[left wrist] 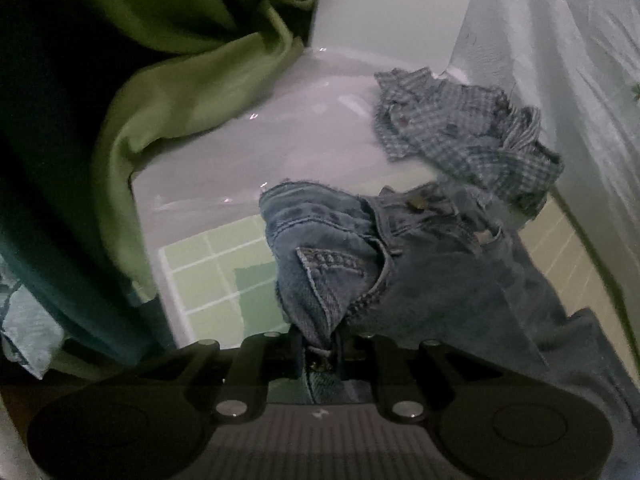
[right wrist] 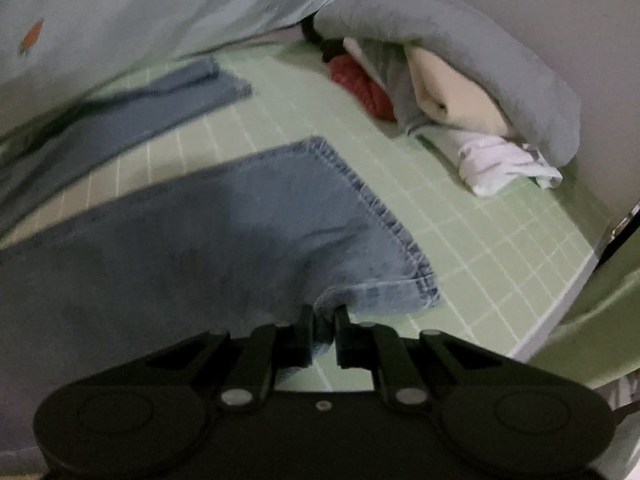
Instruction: Fold clothes
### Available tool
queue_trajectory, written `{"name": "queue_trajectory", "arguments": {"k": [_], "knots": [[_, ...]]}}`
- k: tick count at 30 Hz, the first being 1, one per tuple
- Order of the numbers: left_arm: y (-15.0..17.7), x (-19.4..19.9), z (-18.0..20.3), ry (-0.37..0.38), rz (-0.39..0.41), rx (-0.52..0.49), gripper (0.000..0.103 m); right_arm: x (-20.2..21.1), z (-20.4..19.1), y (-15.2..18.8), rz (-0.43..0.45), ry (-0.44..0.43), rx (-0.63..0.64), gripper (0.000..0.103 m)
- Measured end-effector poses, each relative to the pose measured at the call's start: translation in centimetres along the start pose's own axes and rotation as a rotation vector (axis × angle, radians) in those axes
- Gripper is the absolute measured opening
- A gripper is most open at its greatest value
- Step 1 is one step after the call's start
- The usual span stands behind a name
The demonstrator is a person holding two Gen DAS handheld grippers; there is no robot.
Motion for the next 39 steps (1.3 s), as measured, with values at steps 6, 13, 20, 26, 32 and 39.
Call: {"name": "queue_trajectory", "arguments": {"k": [6,13,20,26,32,39], "knots": [[0.4,1.6,1.2,-0.048,0.018,-0.072,0.039,0.0,0.6,0.0,-0.02,-0.022,-0.044,0.014],[0.0,3.5,3.9,-0.081,0.065,-0.167,0.093,1.8,0.9,-2.3,0.1,-0.022,-0.116,0.06],[-0.7,4.3,9.3,-0.054,0.113,-0.275,0.1,0.9,0.2,-5.7,0.156,-0.059,-0.127,0.08],[0.2,2.2,15.3,0.009,0.069,-0.37,0.1,-1.7,-2.6,-7.0,0.103,-0.132,-0.114,0.081],[-0.8,-0.5,19.9,0.022,0.056,-0.407,0.1,-5.0,-6.5,-8.7,0.057,-0.195,-0.114,0.082],[-2.3,-3.9,24.3,0.009,-0.006,-0.421,0.1,-10.9,-12.3,-14.0,0.035,-0.237,-0.173,0.083]]}}
Point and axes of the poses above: each gripper's, at about its wrist camera, not at the fingertips, and x roughly against the way its jaws point, z to its right, y to its underside, the point moved 7 cm from there along -x, roughly the way its jaws point, and after that the axes turned 15 degrees about -x, right-handed, at the moved point
